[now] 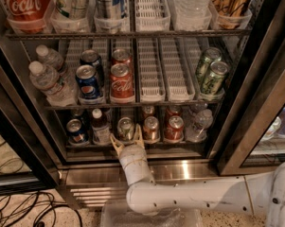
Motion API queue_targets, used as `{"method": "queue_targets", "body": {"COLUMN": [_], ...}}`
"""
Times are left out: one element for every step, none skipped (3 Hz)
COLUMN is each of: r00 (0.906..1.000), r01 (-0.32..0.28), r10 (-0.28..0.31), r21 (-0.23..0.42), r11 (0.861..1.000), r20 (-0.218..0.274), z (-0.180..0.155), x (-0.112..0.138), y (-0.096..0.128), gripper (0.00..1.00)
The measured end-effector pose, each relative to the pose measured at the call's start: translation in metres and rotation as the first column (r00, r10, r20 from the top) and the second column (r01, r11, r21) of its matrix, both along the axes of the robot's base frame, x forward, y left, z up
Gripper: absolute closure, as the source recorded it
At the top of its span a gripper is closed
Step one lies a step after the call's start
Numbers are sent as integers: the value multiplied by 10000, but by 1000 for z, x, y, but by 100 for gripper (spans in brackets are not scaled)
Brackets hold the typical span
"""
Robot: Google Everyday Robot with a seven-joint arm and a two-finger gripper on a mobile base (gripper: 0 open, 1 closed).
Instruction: Pick 7up can from bottom shelf of fridge
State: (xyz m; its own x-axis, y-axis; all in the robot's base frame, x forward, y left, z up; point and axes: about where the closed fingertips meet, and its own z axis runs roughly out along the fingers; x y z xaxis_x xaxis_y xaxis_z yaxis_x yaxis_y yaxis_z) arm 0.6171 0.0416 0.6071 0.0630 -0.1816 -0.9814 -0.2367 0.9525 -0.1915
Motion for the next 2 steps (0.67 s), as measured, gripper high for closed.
{"method": "queue_targets", "body": {"r00": [9999, 9997], "r01": [107, 223], "r10": [-107, -224], "r21": [-19, -34], "r11": [9999, 9997], "r20": [-4, -13], "z": [-2, -3], "x": [7, 13], "y": [0, -2], "gripper": [31, 31]}}
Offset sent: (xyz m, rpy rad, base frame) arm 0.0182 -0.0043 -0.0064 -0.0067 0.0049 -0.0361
